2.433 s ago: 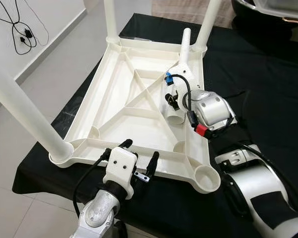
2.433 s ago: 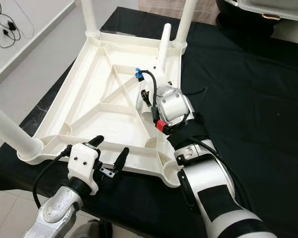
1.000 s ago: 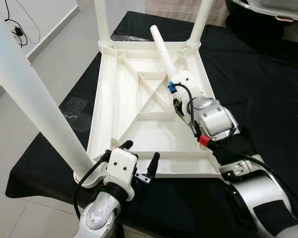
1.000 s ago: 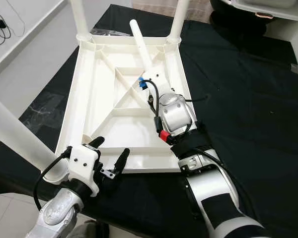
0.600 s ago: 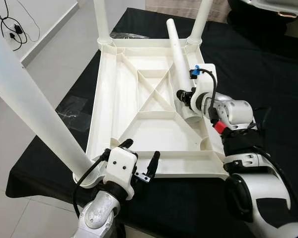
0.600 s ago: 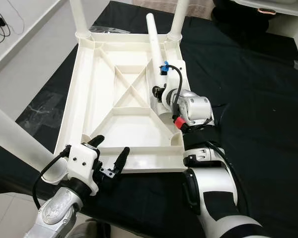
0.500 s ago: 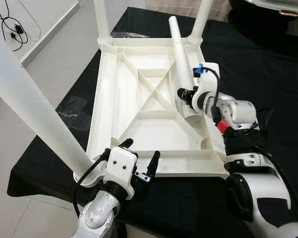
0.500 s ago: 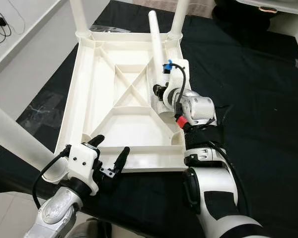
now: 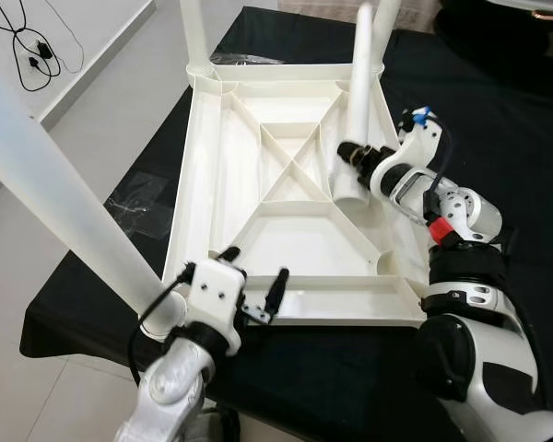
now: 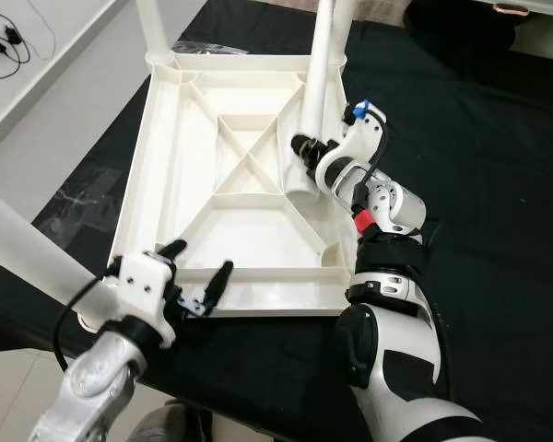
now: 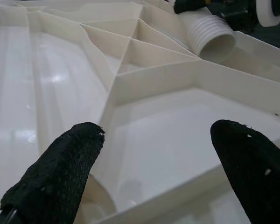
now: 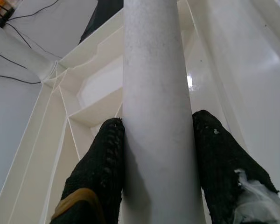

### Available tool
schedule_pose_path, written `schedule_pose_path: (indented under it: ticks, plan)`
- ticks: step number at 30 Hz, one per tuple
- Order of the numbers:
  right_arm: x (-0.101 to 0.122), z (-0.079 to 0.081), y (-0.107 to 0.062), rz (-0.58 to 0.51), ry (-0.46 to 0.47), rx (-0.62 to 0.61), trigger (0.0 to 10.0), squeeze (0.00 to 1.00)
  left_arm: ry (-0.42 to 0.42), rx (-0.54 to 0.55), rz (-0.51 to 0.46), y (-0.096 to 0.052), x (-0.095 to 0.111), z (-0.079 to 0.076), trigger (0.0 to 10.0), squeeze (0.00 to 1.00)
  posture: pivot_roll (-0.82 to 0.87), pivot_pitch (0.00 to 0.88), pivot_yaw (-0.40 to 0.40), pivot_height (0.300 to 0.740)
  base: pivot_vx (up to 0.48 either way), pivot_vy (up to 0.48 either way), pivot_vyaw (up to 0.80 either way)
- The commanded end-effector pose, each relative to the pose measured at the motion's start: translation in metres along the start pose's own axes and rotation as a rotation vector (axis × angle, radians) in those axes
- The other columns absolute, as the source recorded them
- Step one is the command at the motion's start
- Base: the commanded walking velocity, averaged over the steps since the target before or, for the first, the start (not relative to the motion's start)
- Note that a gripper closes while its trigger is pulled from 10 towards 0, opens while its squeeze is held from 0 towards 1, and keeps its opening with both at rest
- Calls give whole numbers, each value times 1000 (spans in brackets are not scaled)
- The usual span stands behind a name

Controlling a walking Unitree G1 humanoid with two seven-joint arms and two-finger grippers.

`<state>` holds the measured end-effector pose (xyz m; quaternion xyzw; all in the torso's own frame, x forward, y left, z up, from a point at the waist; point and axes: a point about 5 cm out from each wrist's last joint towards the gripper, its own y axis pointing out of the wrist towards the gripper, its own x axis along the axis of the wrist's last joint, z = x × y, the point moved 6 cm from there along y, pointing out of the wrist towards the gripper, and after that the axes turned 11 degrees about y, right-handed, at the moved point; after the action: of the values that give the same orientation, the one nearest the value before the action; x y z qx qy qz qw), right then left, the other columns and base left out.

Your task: Building children table

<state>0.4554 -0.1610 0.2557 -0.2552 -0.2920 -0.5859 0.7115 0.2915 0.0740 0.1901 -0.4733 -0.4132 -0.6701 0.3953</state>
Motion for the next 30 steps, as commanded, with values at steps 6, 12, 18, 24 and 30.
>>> schedule_pose_path:
  ticks: [6, 12, 18, 24, 30]
  plan:
    - [45, 4, -24, -254, -132, 81, 10000, 0, -66, 5, -11, 9, 5, 6, 10000, 0, -30, 212, -7, 740, 0, 0, 0]
    - [57, 17, -41, -308, -62, 250, 10000, 0, -91, -4, -45, 20, 16, 8, 10000, 0, -33, 190, 3, 740, 0, 0, 0]
    - [71, 24, -56, -359, -37, 371, 10000, 0, -125, -14, -90, 34, 31, 10, 10000, 0, -37, 171, 19, 740, 0, 0, 0]
    - [70, 15, -60, -348, -80, 345, 10000, 0, -128, -29, -103, 43, 38, 9, 10000, 0, -44, 172, 28, 740, 0, 0, 0]
    - [46, 18, -84, -301, -155, 423, 10000, 0, -158, -87, -126, 48, 43, 2, 10000, 0, -60, 177, 46, 740, 0, 0, 0]
